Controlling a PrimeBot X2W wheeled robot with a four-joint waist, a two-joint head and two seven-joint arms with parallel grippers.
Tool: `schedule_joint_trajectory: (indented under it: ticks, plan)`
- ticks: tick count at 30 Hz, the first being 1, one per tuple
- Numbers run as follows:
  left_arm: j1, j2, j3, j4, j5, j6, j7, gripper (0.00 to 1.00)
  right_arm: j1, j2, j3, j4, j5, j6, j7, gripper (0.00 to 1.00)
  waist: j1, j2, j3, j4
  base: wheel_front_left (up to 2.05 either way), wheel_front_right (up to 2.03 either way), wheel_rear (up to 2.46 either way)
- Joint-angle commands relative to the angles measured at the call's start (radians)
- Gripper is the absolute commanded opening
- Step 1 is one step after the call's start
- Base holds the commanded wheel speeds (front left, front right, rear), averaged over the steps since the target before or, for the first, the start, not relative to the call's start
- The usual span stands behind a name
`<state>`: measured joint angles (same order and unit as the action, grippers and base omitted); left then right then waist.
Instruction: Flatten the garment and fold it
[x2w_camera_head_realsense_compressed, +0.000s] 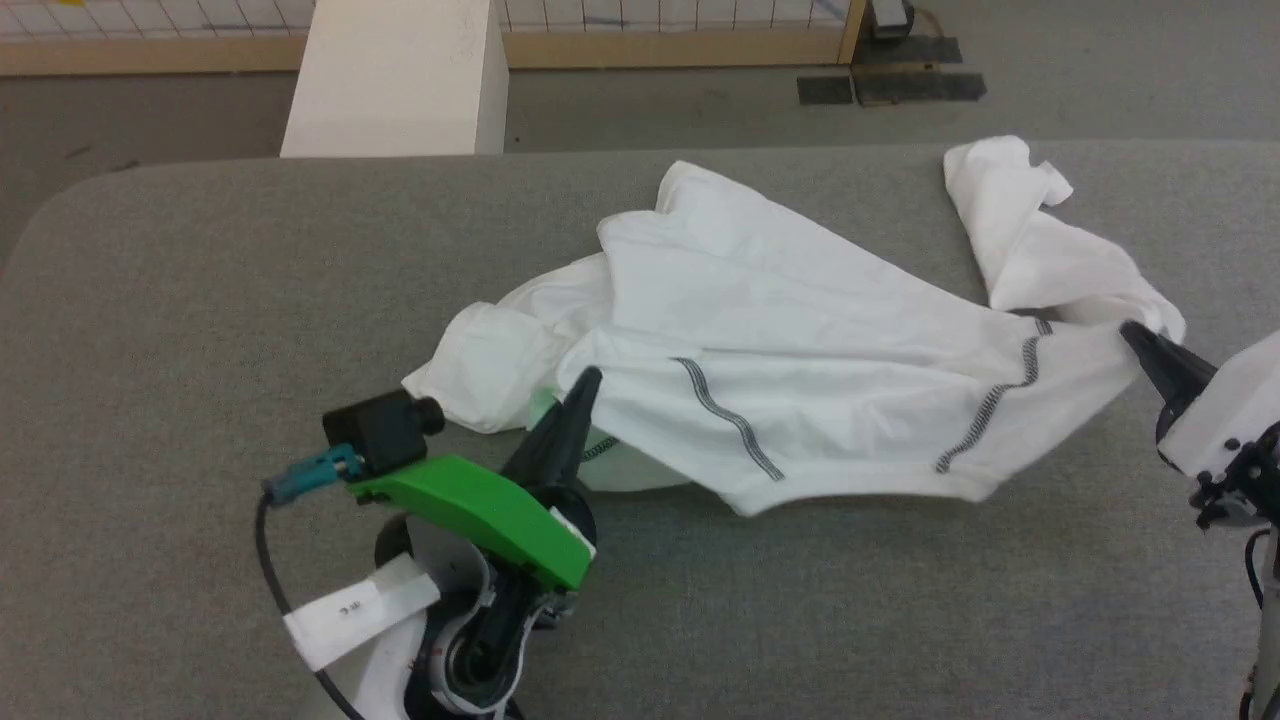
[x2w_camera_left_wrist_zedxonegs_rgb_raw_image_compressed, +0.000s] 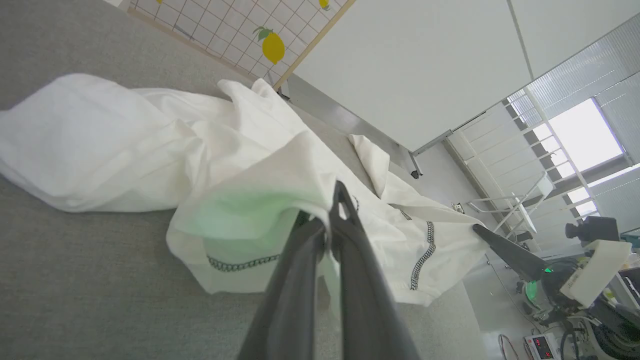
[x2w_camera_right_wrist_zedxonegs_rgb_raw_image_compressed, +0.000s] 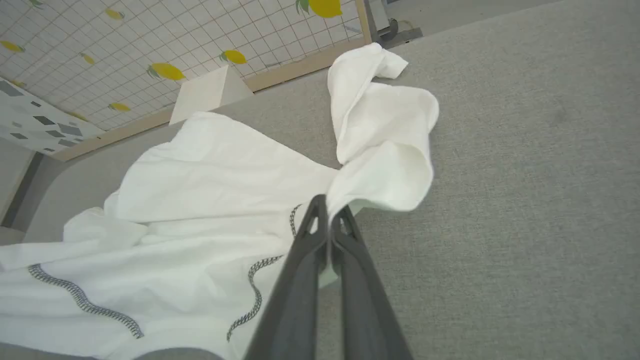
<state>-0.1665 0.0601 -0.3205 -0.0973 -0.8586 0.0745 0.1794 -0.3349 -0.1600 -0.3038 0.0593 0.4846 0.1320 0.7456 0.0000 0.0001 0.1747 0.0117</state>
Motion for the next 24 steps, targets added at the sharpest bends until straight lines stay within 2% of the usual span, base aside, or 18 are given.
schedule_joint_trajectory:
  ticks: [1, 5, 10, 16, 24]
  plan:
    - [-0.030, -0.002, 0.021, -0.032, -0.018, -0.011, -0.012, 0.00, -0.034, 0.010, 0.006, -0.054, 0.057, -0.001, 0.019, 0.00, 0.0000, -0.0001, -0.057, -0.012, 0.00, 0.00, 0.00]
    - [-0.120, 0.021, 0.077, -0.108, -0.034, -0.017, -0.009, 0.00, -0.102, 0.037, -0.002, -0.168, 0.190, -0.001, 0.066, 0.00, 0.0000, -0.0001, -0.106, -0.018, 0.00, 0.00, 0.00]
    - [-0.293, 0.081, 0.131, -0.143, -0.017, -0.007, 0.036, 0.00, -0.248, 0.079, -0.040, -0.200, 0.281, -0.001, 0.112, 0.00, 0.0000, -0.0001, -0.146, -0.017, 0.00, 0.00, 0.00]
    - [-0.490, 0.141, 0.186, -0.084, 0.004, 0.013, 0.079, 0.00, -0.440, 0.099, -0.062, -0.142, 0.265, -0.001, 0.136, 0.00, 0.0000, -0.0001, -0.157, -0.011, 0.00, 0.00, 0.00]
    - [-0.715, 0.193, 0.212, 0.106, 0.026, 0.012, 0.108, 0.00, -0.645, 0.109, -0.088, -0.002, 0.214, -0.001, 0.190, 0.00, 0.0000, -0.0001, -0.125, 0.007, 0.00, 0.00, 0.00]
